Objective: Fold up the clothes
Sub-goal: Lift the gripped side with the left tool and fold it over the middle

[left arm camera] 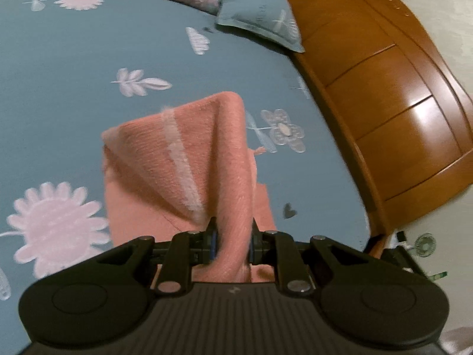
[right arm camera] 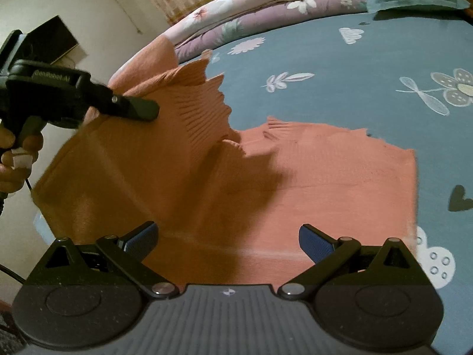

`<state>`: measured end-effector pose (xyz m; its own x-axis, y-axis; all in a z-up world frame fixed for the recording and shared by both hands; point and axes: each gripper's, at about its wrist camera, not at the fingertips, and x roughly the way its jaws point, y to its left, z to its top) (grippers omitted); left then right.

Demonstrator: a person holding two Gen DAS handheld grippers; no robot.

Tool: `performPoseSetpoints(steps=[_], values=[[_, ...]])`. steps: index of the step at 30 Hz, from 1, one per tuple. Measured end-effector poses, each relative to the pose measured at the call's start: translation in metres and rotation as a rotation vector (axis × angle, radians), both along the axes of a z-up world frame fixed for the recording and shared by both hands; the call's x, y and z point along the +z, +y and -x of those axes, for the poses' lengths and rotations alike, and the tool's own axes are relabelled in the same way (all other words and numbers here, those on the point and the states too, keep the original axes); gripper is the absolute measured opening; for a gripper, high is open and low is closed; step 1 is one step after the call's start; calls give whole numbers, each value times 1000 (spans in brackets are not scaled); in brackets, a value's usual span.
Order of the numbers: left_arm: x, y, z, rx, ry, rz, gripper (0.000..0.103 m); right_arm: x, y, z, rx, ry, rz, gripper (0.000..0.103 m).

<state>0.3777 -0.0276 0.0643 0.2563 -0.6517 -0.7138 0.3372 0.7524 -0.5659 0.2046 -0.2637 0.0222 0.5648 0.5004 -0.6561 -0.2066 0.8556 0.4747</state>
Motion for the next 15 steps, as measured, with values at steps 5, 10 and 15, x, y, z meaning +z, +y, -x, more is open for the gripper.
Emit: performPoseSetpoints(steps=[5,10,15], values=[[-9,-41,-13,-70,7,35,15,-4,-23,6,-55,7,-16,103],[-32,-85,-26,-123,58,22,15,-7,-46,18,-139,24,-8,103],[-64,-116,-37,-142,126,-11,15,-12,-73,36,-239,53,13,103]])
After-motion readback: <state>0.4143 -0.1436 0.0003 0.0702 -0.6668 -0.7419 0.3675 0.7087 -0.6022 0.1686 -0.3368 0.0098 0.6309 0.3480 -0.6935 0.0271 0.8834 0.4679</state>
